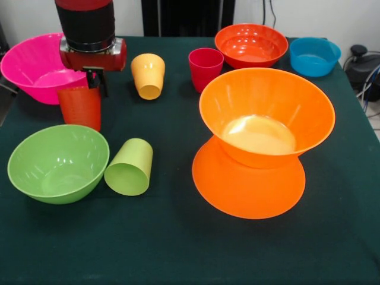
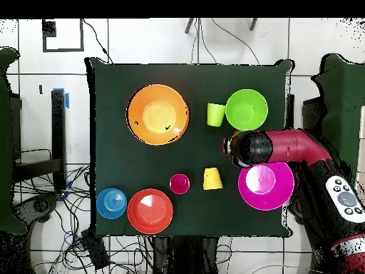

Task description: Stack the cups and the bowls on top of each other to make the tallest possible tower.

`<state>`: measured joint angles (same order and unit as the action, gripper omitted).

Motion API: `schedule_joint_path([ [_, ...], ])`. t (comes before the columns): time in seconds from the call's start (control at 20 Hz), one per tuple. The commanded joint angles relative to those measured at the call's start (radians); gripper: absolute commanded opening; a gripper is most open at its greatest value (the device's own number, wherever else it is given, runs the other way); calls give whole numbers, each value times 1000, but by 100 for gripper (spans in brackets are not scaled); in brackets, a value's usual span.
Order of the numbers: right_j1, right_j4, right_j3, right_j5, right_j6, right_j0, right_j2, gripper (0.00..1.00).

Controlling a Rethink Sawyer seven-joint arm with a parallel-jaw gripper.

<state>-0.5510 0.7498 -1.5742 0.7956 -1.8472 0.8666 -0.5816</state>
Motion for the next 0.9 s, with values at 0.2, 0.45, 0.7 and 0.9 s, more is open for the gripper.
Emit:
schedule_joint_path([
  [0.2, -54, -46, -63, 29, 166, -33, -56, 0],
  [0.45, -79, -65, -75, 45, 166, -41, -55, 0],
  [0.7, -111, -84, -106, 45, 129, -54, -48, 0],
  [0.9, -159, -104, -102, 150, 127, -102, -21, 0],
])
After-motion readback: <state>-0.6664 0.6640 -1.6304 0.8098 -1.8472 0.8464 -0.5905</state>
